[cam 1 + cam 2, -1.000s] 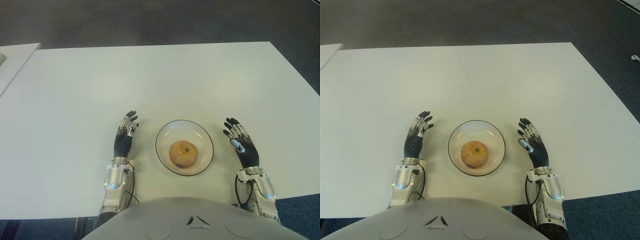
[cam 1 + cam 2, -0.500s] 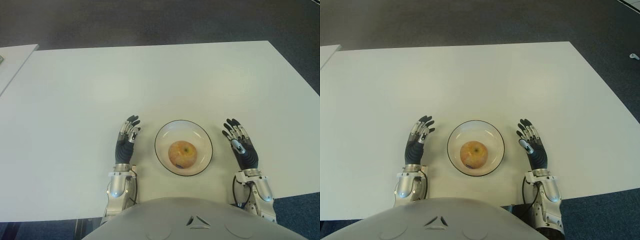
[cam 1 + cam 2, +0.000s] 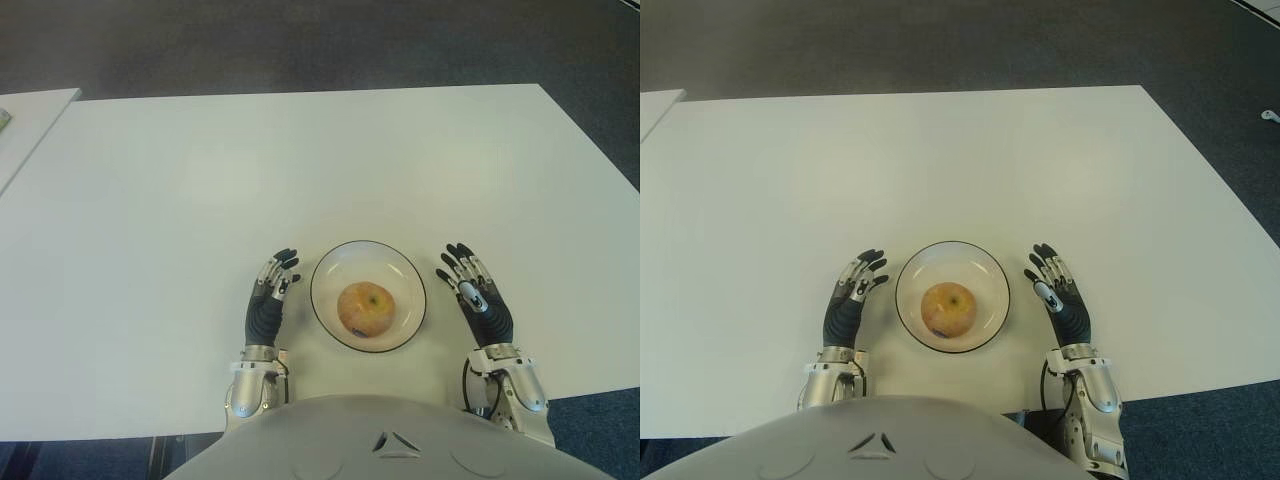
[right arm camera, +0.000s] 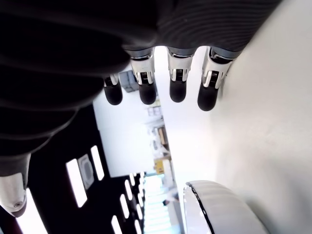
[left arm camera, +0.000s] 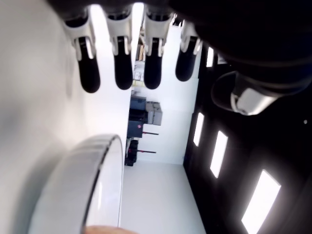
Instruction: Put the apples into the plate.
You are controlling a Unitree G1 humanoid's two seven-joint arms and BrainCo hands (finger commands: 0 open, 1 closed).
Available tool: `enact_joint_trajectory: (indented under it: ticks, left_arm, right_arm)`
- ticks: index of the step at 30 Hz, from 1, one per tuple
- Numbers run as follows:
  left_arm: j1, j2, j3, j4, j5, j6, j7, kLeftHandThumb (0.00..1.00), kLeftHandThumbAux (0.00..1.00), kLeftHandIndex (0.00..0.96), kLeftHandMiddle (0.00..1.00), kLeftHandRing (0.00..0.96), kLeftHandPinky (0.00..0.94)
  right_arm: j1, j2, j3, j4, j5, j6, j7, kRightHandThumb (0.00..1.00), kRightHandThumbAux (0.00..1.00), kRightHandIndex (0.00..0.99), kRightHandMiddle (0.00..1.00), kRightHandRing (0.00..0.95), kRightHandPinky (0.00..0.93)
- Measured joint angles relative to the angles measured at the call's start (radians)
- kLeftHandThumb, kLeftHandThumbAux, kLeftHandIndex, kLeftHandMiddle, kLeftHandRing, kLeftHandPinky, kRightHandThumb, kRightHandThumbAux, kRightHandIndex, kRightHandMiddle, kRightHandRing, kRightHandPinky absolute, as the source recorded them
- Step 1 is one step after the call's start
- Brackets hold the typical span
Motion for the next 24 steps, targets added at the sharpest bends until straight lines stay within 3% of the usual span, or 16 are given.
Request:
enact_joint_trajectory:
  ticks: [13,24]
  left_arm:
    - [0.079,0.053,-0.034,-0.187,0.039,0.245,0.080,0.067,0.436,0.057,0.061,0.047,0.053]
    - [0.092,0.060,-0.037,-0.213,0.010,0.264,0.090,0.077,0.430,0.082,0.075,0.047,0.063]
  right_arm:
    - [0.044,-0.005,0.030,-0.105,-0.044,0.080,-0.038,0.120,0.563,0.008,0.017,0.000,0.000]
    - [0.049,-0.009,0.037,-0.143,-0.043,0.140,-0.046,0.122,0.560,0.013,0.017,0.000,0.000]
